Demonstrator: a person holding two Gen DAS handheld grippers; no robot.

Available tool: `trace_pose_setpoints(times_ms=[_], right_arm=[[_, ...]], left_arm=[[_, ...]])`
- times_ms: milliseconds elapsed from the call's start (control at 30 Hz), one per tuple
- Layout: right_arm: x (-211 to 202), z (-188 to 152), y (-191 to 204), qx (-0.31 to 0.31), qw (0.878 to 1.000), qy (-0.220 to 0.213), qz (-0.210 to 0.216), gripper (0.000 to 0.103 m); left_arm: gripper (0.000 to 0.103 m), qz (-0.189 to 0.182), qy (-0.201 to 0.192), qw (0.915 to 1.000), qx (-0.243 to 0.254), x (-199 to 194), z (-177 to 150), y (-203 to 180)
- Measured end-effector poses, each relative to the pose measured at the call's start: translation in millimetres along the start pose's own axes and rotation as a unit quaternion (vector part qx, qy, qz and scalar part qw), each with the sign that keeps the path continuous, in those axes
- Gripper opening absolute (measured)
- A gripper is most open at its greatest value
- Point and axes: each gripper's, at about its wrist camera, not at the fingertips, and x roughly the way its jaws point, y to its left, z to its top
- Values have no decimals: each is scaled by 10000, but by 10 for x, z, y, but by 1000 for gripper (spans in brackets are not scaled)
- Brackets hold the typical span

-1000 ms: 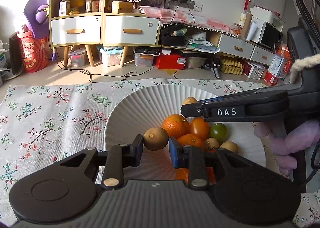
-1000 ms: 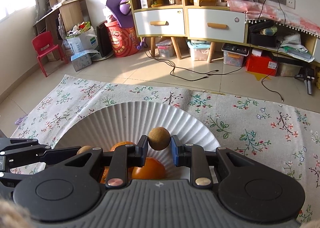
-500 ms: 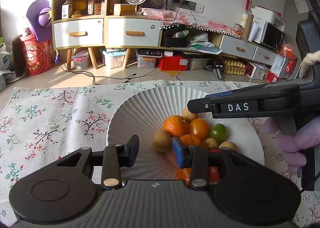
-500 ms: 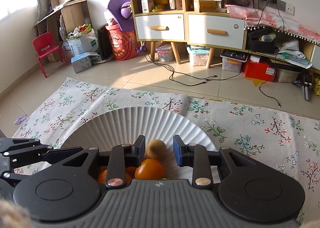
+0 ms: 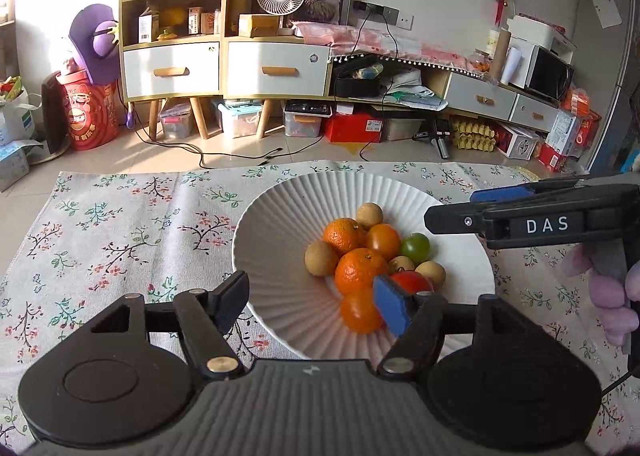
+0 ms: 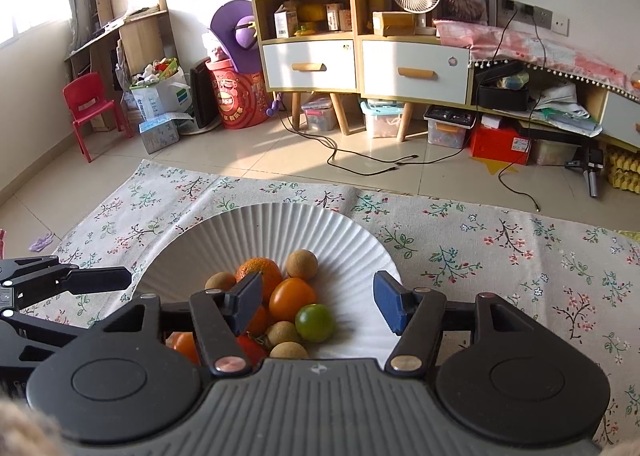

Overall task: Organize fruits
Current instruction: 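Open both grippers to release the kiwis in the bowl, then withdraw both tools from the bowl toward the fruits on the tablecloth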

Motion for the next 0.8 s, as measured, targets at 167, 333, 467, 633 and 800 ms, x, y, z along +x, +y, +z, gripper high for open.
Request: trace_pose_setpoints(times_ms=[167, 333, 467, 633, 800], right_arm=[[-186, -138, 17, 55, 10000, 7, -9, 80], [-318, -308, -15, 178, 9998, 51, -47, 92], [-389, -434, -51, 263, 9994, 149, -184, 96], [-449, -587, -62, 298, 9988, 234, -314, 100], [-449, -666, -32, 280, 9988, 250, -306, 100]], left_arm=[[86, 67, 80, 9999, -6, -150, -122, -43], [94, 108, 178, 9998, 36, -251, -264, -91], [95, 93, 242, 9996, 66, -297, -360, -111], [95, -28, 322, 9995, 12, -292, -526, -128], [95, -238, 403, 9987, 212, -299, -654, -188]])
